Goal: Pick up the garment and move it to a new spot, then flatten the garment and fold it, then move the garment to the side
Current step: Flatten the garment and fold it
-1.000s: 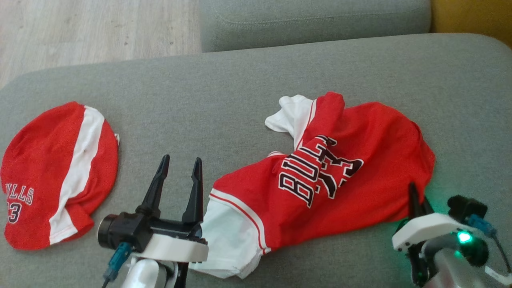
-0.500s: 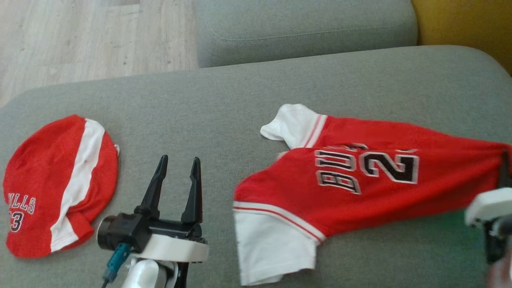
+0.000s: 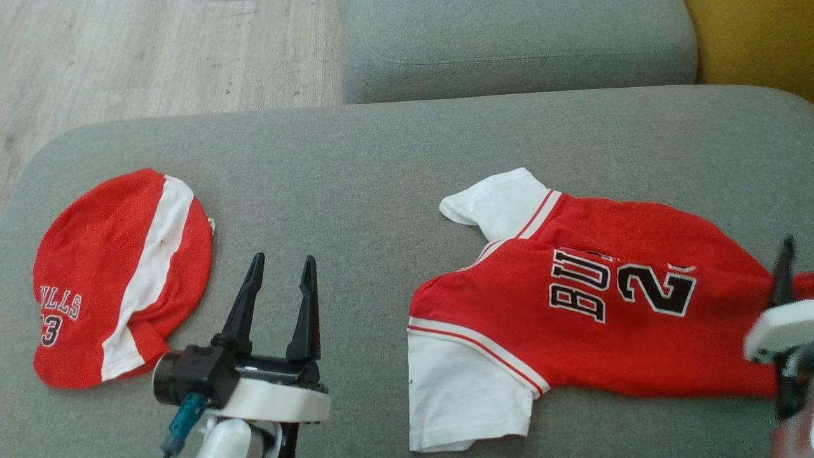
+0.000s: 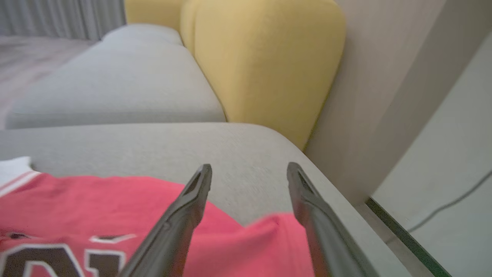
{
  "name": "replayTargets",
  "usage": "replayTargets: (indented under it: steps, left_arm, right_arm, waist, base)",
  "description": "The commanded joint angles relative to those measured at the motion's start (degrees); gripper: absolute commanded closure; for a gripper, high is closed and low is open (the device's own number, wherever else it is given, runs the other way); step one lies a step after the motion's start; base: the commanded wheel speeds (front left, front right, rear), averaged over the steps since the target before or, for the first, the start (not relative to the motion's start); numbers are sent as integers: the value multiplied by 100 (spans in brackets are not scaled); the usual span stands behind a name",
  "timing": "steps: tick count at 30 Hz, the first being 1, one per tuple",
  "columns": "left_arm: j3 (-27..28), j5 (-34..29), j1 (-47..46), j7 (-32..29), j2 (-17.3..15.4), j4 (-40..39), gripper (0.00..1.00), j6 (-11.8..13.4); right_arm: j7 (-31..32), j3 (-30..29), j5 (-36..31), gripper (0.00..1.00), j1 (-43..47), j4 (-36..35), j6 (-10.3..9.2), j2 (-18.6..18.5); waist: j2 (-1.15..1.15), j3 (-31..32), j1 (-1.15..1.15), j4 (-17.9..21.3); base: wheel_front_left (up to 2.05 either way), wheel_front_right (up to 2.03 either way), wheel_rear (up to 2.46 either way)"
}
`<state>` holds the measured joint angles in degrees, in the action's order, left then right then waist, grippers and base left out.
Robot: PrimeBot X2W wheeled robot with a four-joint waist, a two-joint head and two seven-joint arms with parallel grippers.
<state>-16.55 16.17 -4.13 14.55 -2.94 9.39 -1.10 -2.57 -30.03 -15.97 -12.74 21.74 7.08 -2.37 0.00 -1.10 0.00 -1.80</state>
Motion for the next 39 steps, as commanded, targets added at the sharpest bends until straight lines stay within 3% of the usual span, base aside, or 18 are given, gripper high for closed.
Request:
replayTargets:
  steps: [1,7,12,16,28,33,39]
  left_arm:
    - [213,-25,-138,45,6,-170,0,-16]
    - [223,-33,-82,45,6,-170,0,-15]
    - [242,-53,-46,45,6,-210,0,-17]
    - [261,-73,-32,45,6,-235,0,-30]
    - [153,-78,-139,45,6,-298,0,-59]
    - [74,-38,-344,45,6,-299,0,-63]
    - [-100,50,-643,45,6,-265,0,-84]
  right_arm:
    - [-242,339,167,0,-242,-165,41,-52]
    - [-1012,1486,1109,0,115,-359,41,-52]
    - [-1202,2524,1933,0,657,-775,41,-52]
    - [-1233,3099,2197,0,1047,-948,41,-52]
    - [-1184,3170,2040,0,748,-1049,41,-51]
    - [-535,3145,1675,0,-66,-867,41,-51]
    - [678,3153,1607,0,-1321,16,41,-173]
  waist:
    - [0,19,0,10]
    - [0,127,0,90]
    - [0,167,0,180]
    - [0,182,0,237]
    - [0,-60,0,118]
    - [0,-439,0,-134]
    - [0,-878,0,-521]
  base:
    - [0,0,0]
    - [0,0,0]
    - [0,0,0]
    - [0,0,0]
    - [0,0,0]
    - [0,0,0]
    - [0,0,0]
